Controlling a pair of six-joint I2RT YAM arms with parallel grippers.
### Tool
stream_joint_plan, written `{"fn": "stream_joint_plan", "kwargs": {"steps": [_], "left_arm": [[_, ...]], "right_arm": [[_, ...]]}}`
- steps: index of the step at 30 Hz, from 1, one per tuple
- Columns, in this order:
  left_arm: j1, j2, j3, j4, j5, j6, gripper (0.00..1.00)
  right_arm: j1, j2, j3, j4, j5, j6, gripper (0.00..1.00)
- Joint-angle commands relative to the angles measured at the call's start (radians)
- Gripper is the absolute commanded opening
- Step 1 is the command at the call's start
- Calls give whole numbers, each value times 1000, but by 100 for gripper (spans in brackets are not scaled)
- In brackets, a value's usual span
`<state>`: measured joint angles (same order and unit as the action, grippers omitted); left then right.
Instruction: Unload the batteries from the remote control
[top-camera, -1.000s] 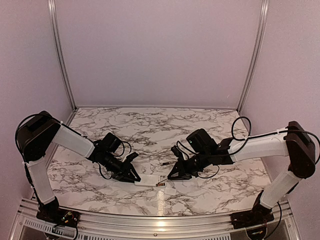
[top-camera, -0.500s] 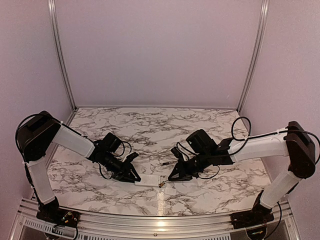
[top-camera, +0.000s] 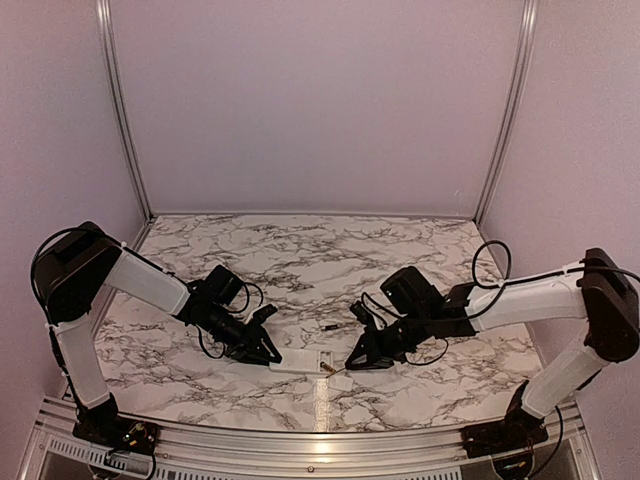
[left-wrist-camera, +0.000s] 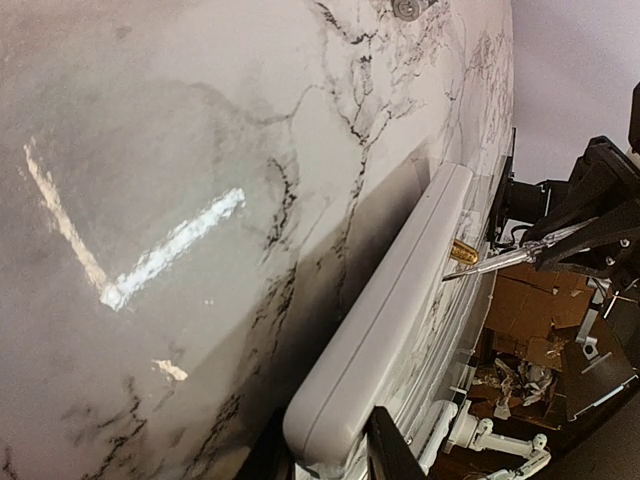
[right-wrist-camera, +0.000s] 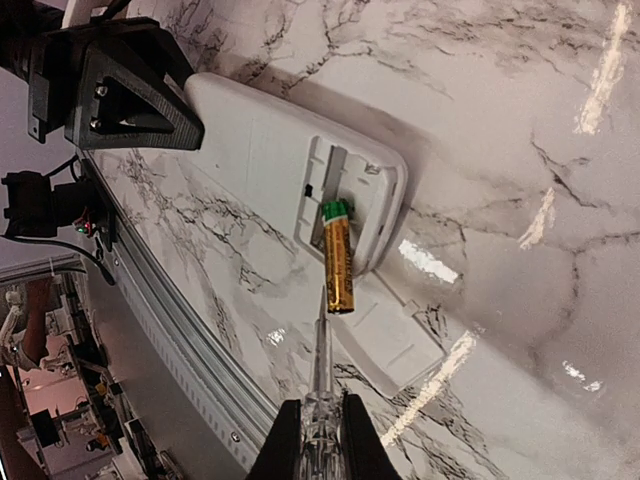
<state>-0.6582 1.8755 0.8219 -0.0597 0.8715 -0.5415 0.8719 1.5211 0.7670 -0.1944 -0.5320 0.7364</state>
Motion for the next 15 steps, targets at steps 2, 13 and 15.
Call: {"fn": "stream_joint_plan", "kwargs": {"steps": [2, 13, 15], "left_arm": [[-12, 90, -59, -191, -359, -10, 0], [-14, -124, -49, -215, -503, 27, 0], [-14, -161, -36, -234, -535, 39, 0]], "right_arm": [[9, -43, -29, 12, 20, 12, 0], [16, -44, -28, 104, -71, 23, 0], [29, -49, -3, 138, -129, 21, 0]]}}
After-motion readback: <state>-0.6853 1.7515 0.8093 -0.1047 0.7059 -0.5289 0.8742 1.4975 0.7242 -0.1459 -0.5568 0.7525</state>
